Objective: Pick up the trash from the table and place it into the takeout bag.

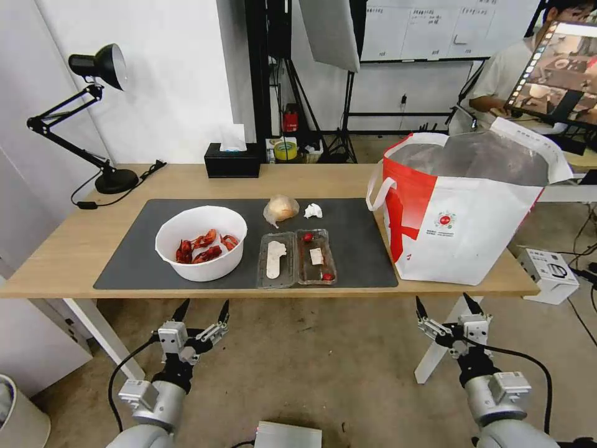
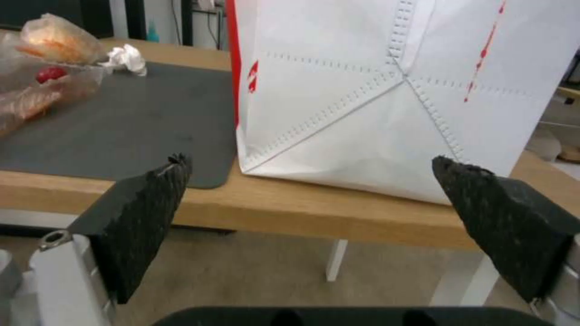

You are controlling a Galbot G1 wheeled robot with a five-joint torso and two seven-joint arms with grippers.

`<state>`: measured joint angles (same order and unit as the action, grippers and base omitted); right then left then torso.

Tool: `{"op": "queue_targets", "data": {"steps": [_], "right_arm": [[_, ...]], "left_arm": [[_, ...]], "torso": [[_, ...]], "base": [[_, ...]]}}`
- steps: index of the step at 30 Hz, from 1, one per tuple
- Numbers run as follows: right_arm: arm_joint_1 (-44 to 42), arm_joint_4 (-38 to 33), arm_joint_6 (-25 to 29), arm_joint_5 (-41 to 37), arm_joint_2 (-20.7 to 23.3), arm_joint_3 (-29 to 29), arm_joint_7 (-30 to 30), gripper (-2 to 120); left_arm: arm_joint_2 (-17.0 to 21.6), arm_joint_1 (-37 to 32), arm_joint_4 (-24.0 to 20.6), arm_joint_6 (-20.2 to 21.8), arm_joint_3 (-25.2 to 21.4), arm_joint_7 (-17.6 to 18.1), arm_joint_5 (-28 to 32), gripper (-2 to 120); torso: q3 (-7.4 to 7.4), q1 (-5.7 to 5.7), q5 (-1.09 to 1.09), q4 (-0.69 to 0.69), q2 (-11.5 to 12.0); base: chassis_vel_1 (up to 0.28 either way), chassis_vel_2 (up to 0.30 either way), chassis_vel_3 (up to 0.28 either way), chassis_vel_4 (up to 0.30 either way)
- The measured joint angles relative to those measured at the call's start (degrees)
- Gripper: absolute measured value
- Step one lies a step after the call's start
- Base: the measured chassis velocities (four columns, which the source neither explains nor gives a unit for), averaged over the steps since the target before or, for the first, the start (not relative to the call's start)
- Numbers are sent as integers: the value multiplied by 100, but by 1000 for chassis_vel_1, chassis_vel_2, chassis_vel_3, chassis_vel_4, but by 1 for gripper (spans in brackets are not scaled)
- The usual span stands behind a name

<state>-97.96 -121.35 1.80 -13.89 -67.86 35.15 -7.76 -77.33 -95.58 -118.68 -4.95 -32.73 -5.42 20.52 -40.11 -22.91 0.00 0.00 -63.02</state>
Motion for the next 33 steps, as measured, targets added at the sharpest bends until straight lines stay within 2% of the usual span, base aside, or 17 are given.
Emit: {"op": "queue_targets", "data": {"steps": [29,31,33], "right_arm": [[64,67,1,17,40,-84,6,100],[37,61,0,26,28,-85,12,100],[37,61,0,26,28,-85,12,100]], "left_arm": [[-69,154,137,15,54,-2,19,100],[24,204,-27,245,245,41,514,100],[24,204,-27,245,245,41,514,100]], "torso": [[-1,0,0,0,0],[0,0,0,0,0],[0,0,0,0,0]], "base": [[0,0,0,0],[0,0,0,0],[0,0,0,0]]}}
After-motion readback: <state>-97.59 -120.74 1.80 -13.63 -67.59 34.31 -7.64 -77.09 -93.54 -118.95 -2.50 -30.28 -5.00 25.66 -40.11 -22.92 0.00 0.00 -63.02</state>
